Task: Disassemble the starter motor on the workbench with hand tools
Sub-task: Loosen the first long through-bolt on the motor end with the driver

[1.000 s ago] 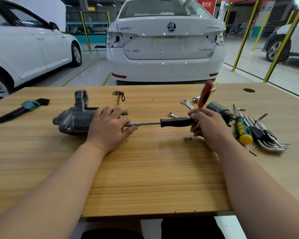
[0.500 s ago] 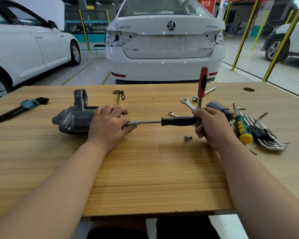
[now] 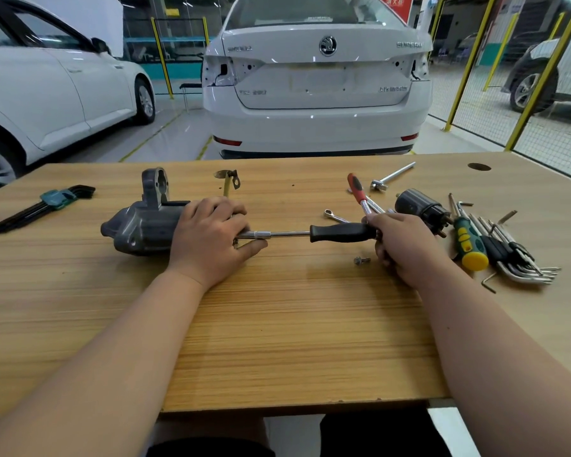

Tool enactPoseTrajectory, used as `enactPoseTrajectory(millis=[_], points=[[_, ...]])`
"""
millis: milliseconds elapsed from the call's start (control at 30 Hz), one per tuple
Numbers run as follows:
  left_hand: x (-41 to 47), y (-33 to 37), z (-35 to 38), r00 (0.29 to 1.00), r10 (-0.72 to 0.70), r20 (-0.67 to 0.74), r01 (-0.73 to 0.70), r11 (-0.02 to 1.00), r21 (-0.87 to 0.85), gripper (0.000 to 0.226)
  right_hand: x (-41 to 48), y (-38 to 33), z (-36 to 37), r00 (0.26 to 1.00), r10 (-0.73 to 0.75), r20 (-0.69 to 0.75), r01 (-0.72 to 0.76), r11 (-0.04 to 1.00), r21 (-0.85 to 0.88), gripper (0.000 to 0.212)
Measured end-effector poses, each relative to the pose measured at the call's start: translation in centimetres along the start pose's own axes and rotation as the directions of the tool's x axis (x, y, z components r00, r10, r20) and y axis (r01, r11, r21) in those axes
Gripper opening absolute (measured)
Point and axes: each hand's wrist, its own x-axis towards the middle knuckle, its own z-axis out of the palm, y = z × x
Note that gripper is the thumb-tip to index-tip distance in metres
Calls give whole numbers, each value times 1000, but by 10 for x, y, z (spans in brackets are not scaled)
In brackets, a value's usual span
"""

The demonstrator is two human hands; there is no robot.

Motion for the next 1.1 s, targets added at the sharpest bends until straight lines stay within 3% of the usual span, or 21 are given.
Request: enactPoseTrajectory(millis=[100,267,367,467,833,1100], points=[[0,1,-2,1000,-10,16,11,1000,-7,52,0,0,-1,1000,-20,2,20,997,73,14],[1,1,-2,1000,-5,8,5,1000,0,52,1,-1,-2,998,-56,20,52,989,141,31],[1,0,-2,1000,2,11,-3,1000,21,52,1,1,-4,994,-101,41,98,992,81,38],[0,0,-1,1000,7,3,-7,1000,23,51,1,1,-4,995,-95,38,94,995,28,35],[0,0,1,1000,9,-29,-9,1000,3,50,2,2,-5,1000,-20,9,19,996,86,15],[-1,-1,2,999,18,-42,-18,1000,-3,47,5,1,-3,997,58,-41,-57,998,3,43]])
